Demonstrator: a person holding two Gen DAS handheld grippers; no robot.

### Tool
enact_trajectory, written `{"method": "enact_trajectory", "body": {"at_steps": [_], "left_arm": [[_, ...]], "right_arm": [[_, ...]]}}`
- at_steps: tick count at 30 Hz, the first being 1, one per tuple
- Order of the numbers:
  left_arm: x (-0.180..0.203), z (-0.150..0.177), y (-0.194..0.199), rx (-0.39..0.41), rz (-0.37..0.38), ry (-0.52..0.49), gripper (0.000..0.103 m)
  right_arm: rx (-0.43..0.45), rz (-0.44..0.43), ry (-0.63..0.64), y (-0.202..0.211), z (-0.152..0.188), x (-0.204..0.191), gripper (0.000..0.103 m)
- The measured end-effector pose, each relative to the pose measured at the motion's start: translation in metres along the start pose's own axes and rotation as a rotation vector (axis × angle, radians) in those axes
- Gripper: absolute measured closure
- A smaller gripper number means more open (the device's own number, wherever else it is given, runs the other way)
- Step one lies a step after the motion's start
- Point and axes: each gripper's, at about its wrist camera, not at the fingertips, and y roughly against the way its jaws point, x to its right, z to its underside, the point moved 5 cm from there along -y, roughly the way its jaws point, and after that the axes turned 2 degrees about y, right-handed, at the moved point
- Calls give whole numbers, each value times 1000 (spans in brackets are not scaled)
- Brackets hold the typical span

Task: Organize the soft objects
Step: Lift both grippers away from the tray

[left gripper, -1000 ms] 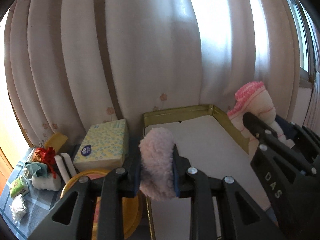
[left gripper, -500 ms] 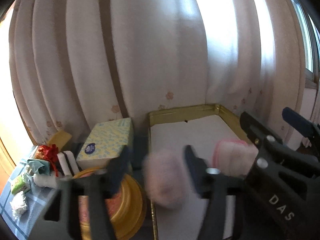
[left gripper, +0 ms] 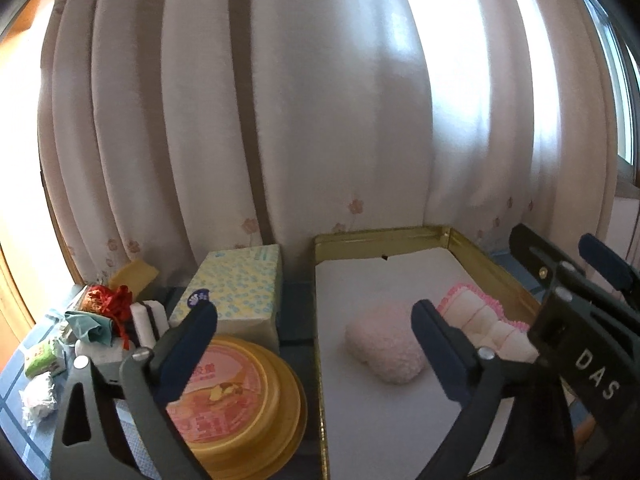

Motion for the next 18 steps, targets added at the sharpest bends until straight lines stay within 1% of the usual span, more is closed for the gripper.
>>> {"method": "enact_trajectory", "body": {"at_steps": [2,7,14,18], "left_arm": [[-2,0,2,9,-4,7,1],[-10,2,6,20,-17,14,1],[-34,2,22,88,-96,-3,1],[-54,3,26,93,-137,13,1]], "right_arm": [[16,-3,-14,2,-1,2,19],[87,5,-68,12,-6,10,19],[152,48,-74,21,-9,14,19],[185,67,-64,25,-10,13,19]]}}
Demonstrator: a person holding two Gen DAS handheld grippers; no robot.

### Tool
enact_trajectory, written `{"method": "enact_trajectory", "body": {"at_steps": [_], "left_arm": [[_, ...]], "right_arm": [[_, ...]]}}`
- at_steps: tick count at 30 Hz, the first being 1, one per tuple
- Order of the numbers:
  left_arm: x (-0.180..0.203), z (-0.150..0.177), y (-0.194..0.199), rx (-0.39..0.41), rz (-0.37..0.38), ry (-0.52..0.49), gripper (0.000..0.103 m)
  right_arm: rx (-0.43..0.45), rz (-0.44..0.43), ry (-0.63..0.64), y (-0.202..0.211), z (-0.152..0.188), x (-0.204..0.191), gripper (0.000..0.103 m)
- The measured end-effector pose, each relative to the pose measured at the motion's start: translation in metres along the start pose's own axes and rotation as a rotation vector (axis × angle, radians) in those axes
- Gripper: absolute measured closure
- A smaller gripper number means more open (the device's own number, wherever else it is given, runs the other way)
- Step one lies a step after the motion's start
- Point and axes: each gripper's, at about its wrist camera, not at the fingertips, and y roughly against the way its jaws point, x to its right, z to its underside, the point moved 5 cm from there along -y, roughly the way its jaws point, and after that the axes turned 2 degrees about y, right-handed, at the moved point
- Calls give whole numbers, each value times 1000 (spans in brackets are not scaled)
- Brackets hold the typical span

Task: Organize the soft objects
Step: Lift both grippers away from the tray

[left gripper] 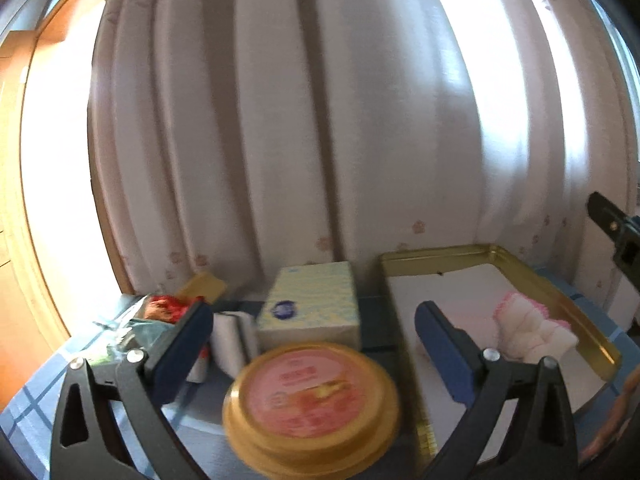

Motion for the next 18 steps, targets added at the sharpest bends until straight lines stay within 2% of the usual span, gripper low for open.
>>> {"method": "enact_trajectory", "body": {"at_steps": [18], "left_arm": [[-74,4,8,-4,-91,77,1]], "right_arm": [[98,63,106,23,-3,-21,19]]}}
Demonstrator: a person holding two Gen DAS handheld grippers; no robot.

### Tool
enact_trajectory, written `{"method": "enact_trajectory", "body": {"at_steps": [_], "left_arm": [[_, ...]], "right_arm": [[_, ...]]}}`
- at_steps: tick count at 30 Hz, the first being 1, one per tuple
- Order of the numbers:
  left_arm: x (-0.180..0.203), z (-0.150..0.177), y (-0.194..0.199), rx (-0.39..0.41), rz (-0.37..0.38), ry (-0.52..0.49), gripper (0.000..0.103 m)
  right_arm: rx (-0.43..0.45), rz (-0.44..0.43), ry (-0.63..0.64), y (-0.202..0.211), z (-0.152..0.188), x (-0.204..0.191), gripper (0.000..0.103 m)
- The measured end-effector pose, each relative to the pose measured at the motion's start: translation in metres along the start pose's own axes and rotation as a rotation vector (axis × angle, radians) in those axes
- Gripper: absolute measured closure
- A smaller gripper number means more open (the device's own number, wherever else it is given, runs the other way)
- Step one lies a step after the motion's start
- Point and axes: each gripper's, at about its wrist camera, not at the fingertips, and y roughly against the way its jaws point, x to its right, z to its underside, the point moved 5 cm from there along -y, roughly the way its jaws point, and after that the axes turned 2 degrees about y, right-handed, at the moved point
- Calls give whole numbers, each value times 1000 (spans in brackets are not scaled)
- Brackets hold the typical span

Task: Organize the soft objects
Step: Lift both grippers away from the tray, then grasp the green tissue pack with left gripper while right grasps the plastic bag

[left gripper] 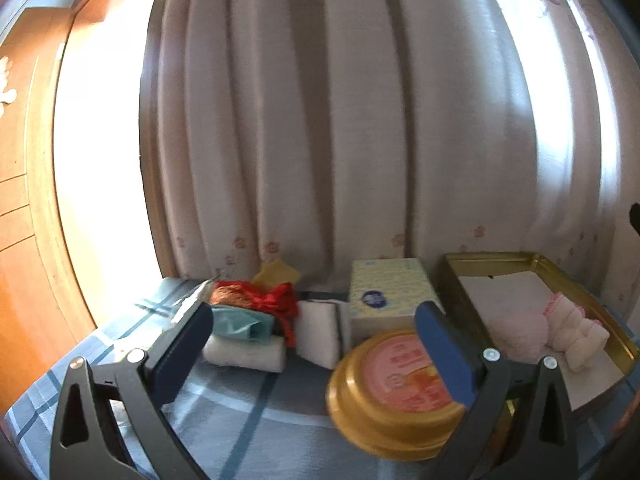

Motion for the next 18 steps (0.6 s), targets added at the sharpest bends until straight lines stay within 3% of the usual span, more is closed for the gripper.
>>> {"method": "enact_trajectory", "body": {"at_steps": [5,12,18], "left_arm": [[-26,1,-1,-8,-39,2,1],[-71,1,-2,-8,-95,35,1],[-113,0,-5,-5,-161,56,1]], "right_arm": [[5,-20,20,5,-1,-12,19],[-116,-101,-104,3,10,-37,19],[-142,-183,-111,14,13,-81,19]]}}
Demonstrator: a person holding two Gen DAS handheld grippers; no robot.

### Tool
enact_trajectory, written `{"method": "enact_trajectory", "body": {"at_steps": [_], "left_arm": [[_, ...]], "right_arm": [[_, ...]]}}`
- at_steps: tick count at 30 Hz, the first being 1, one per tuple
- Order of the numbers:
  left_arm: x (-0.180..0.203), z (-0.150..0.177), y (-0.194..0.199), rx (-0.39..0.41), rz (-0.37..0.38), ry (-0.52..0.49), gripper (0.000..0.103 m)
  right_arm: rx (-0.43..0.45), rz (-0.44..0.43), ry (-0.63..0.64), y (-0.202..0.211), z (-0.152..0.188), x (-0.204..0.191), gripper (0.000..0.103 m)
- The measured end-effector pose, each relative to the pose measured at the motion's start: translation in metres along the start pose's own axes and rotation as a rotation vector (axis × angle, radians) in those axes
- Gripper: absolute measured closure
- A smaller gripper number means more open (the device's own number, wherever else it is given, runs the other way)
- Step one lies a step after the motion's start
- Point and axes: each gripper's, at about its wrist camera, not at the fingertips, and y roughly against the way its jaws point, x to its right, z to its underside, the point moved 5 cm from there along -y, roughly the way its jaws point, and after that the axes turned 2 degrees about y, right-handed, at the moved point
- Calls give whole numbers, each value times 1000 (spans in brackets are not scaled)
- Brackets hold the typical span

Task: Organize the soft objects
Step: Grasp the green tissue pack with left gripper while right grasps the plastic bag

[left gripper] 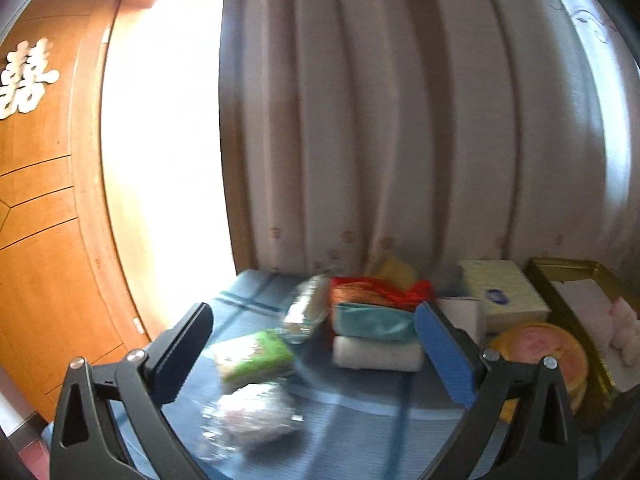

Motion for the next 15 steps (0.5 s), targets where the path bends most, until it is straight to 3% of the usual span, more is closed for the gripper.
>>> {"method": "enact_trajectory", "body": {"at_steps": [9,15], "left_arm": [[-70,-5,-14,-12,-118,41,1],[-114,-6,-29,-45,-222,42,1]], "right_arm": [[-62,-175,32,-1,16,-84,19],[-184,-345,85,-5,37,-153,19]]}}
